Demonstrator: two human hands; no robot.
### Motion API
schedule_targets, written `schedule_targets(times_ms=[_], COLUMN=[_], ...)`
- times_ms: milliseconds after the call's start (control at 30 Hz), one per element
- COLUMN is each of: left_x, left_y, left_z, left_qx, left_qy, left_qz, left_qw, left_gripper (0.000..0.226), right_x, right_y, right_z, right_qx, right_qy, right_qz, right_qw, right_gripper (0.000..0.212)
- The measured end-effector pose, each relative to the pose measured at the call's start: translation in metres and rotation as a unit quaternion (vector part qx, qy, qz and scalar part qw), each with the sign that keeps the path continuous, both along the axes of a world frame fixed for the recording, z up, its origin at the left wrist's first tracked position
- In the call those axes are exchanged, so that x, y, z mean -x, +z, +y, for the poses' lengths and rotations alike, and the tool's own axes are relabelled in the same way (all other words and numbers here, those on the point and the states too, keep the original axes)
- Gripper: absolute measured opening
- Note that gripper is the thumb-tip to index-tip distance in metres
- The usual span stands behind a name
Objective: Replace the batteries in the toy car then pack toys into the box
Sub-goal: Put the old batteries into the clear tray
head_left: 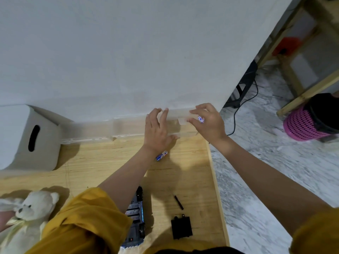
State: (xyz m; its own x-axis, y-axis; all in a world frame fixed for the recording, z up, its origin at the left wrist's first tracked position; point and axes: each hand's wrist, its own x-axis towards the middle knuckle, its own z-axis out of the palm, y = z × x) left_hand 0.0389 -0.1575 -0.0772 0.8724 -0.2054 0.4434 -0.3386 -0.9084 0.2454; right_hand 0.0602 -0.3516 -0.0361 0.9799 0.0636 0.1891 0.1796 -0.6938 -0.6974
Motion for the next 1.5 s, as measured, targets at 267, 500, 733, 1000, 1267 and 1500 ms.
schedule_targets(times_ms=[267,500,733,1000,1267,1500], left_x=[-0.001,0.001,-0.010,-0.016,-0.017,-0.015], left_y=[-0.011,-0.007,0.012,0.012,0.009,0.007], left_z=[0.008,0.006,0.009,0.013,0.015,0.012], left_qx=[-0.032,-0.024,-0.022,-0.027,-0.030,0.000], left_qy=[-0.016,-0.003,0.002,-0.006,-0.010,-0.014], left_qz=[0.007,-0.009,0.008,0.014,0.001,-0.031], left_qw=[0.999,1.000,1.000,1.000,0.999,0.999], left_gripper=[0.098,0.096,0.114,0.121,0.118,0.112], right_x=[-0.007,0.012,0.010,-0.025,-0.033,0.001], right_y=[0.015,-0.003,-0.023,-0.020,-0.028,-0.024], right_z=[0.007,0.006,0.016,0.036,0.038,0.027], right_qx=[-0.073,-0.198,0.007,0.163,0.079,0.043], right_qy=[-0.088,-0.176,0.059,0.206,0.203,0.126], right_qz=[-0.002,0.086,0.063,0.106,0.167,-0.056], right_qw=[0.993,0.961,0.996,0.959,0.962,0.990], right_gripper=[0.043,0.043,0.020,0.026,0.024,0.019])
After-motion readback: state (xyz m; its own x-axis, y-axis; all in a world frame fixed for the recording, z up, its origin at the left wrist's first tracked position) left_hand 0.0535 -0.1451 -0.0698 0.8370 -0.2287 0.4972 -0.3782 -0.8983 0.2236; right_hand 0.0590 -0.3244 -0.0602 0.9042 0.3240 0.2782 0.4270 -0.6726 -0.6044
